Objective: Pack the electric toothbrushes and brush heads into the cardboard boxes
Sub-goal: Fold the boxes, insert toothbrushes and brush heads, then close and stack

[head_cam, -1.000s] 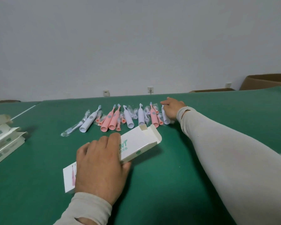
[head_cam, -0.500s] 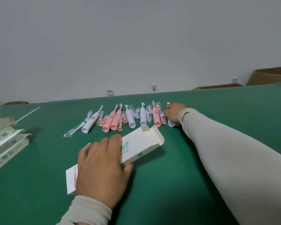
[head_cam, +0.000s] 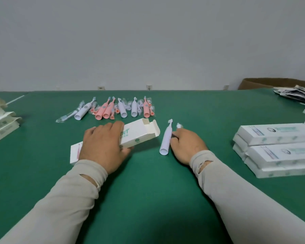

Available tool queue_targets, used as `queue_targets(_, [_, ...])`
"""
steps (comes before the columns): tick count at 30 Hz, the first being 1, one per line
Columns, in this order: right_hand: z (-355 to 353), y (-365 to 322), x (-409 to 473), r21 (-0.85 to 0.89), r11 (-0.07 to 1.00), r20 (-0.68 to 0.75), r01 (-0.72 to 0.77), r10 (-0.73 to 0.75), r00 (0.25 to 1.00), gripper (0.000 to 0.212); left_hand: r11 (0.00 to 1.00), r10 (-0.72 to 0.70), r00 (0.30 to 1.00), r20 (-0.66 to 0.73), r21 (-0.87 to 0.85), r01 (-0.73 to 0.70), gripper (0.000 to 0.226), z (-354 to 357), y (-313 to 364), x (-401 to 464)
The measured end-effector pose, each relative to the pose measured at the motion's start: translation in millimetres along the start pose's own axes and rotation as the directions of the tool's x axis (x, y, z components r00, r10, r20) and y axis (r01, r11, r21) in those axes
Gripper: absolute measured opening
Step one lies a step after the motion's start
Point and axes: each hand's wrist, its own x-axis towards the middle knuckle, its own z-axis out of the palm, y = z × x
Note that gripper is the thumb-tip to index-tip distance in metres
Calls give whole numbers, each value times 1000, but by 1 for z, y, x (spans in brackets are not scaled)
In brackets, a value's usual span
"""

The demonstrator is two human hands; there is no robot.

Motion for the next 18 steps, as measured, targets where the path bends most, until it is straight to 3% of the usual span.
queue_targets(5, [-9,18,-13,71,988,-98,140,-133,986,41,1000,-10,1000,25,-5,10,46,-2,6,-7])
queue_targets(8, [-14,22,-15,14,958,-196,287,-279,940,46,998,-62,997,48,1,62,46,-5,-1,-5])
queue_targets(12, [-10,9,-12,-157,855,-36,495,-505,862,65,997,-71,997,6,21,71,53,-7,-5,0])
queue_targets(15, [-3,-6,-4,-370,755,124,541,-537,835,61,999,-22,1000,-9,33,22,64,-5,-3,1])
queue_targets(18, [-2,-15,-1,-439,722,136,535,-534,834,50,999,20,1000,-8,40,-20,68,-2,-4,2])
